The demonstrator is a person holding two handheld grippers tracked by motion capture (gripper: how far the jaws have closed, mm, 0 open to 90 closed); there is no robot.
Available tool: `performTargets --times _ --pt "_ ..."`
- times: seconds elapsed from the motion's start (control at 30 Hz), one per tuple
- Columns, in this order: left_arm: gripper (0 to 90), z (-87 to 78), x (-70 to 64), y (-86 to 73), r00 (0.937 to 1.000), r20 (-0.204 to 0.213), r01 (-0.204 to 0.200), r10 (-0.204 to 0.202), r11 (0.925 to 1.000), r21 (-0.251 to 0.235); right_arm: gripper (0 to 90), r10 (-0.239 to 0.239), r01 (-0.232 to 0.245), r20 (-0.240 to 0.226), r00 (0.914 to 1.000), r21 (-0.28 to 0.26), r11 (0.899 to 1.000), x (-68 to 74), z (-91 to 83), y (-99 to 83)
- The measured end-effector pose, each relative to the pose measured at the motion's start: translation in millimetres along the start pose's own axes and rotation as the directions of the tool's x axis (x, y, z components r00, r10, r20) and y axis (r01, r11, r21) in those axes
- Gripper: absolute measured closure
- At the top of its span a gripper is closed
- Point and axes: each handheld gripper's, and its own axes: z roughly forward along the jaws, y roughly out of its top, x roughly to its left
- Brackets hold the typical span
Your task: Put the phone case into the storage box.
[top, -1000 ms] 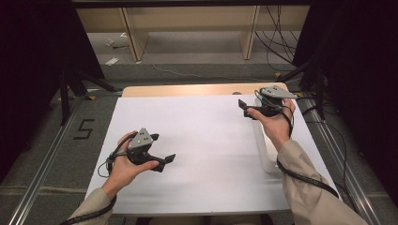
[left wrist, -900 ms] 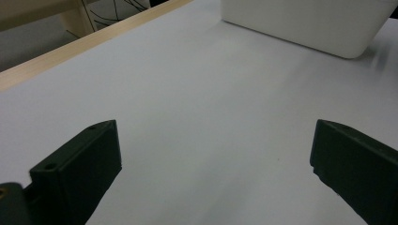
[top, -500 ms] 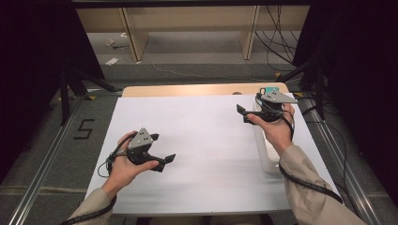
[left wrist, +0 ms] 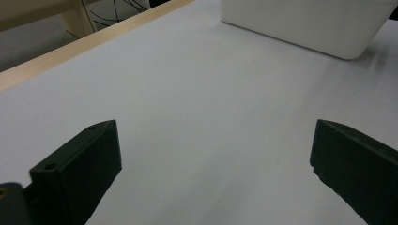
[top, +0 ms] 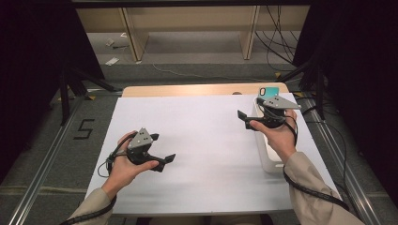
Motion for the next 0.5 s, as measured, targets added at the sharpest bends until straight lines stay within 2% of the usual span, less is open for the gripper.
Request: performTargets --times 0.5 --pt "1.6 -1.2 0.9 0.4 1.0 0.002 0.007 -0.007 1.0 -0.006 13.8 -0.006 0.006 -0.029 0.9996 0.003 1.0 7.4 -17.0 -7.6"
